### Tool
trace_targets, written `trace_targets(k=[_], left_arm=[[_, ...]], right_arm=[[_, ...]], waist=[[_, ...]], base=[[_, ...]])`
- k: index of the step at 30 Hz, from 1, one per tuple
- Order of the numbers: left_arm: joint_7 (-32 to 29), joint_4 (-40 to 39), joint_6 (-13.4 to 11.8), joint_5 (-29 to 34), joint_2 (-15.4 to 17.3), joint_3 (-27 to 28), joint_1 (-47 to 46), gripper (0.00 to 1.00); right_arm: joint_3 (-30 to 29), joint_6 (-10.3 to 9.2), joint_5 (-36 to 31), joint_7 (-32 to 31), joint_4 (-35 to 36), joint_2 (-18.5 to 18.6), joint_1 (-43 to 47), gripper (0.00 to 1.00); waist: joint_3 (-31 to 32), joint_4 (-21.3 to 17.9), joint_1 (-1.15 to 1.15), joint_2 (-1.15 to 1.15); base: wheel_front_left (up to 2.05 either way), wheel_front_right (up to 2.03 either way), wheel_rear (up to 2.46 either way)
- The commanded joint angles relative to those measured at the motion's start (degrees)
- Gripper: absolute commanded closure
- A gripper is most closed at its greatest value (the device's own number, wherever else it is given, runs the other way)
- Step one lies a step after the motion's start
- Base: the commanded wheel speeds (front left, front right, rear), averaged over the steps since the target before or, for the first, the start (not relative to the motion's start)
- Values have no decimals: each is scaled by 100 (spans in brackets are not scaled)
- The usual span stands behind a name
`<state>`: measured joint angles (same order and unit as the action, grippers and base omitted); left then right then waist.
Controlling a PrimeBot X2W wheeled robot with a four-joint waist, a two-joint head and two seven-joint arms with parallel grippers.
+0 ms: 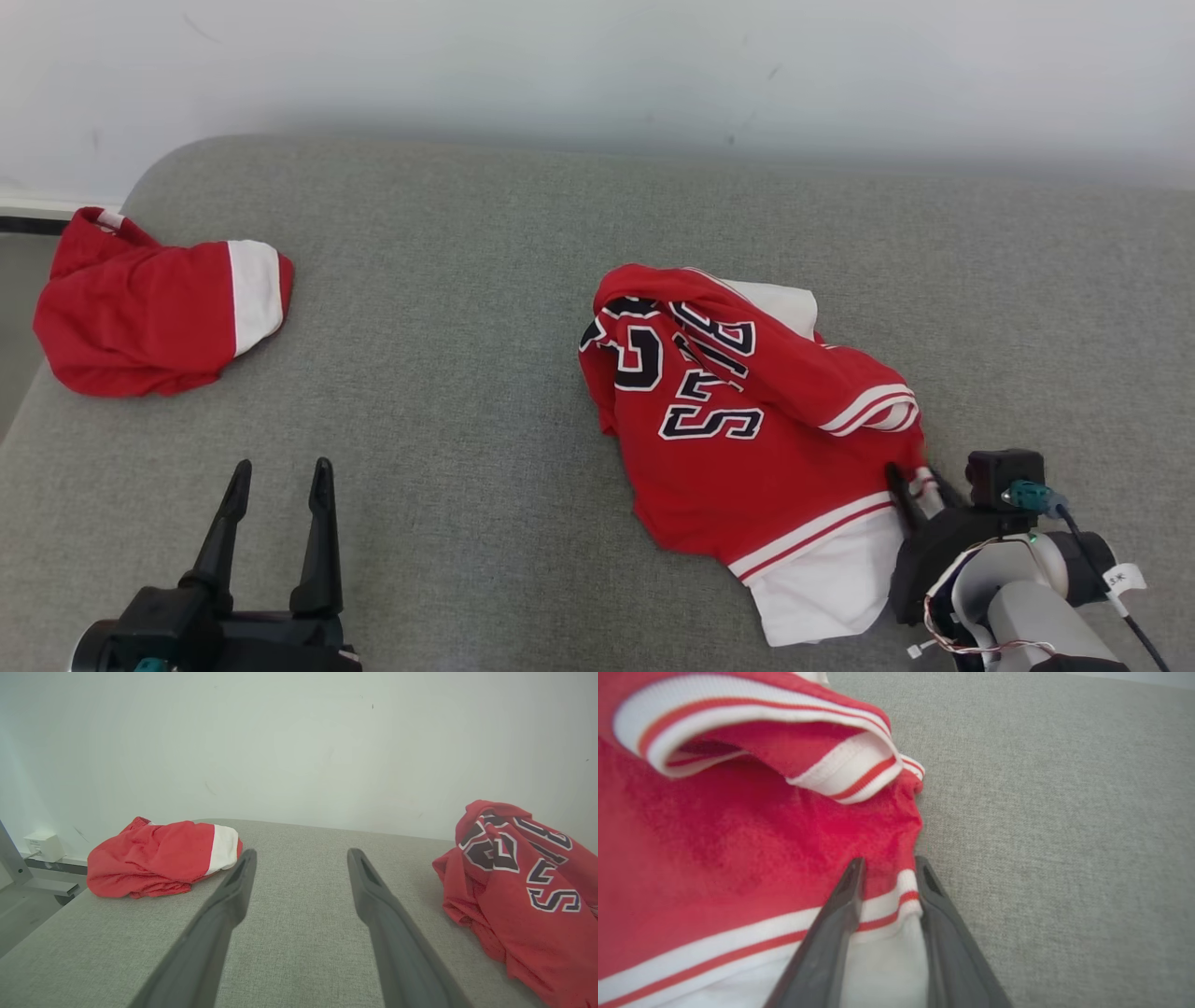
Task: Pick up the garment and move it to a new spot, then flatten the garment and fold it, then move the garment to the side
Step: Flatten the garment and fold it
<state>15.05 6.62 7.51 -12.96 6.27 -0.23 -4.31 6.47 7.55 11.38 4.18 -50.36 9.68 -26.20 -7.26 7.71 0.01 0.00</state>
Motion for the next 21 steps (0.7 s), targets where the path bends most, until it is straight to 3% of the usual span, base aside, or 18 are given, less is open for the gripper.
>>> trace_targets(k=[1, 11, 21], left_arm=[[19, 22, -8, -26, 11, 21, -28, 0], [19, 56, -8, 71, -34, 184, 132, 0], [19, -16, -8, 148, -122, 216, 232, 0]], right_arm=[[34, -12, 72, 68, -103, -34, 12, 100], [-50, -12, 414, 801, 136, 268, 33, 100], [-834, -13, 758, 694, 1219, 701, 1108, 100]], waist=[[28, -36, -1, 0], [178, -424, -1, 0], [183, -778, -1, 0]], base=[[0, 0, 0], [0, 0, 0], [0, 0, 0]])
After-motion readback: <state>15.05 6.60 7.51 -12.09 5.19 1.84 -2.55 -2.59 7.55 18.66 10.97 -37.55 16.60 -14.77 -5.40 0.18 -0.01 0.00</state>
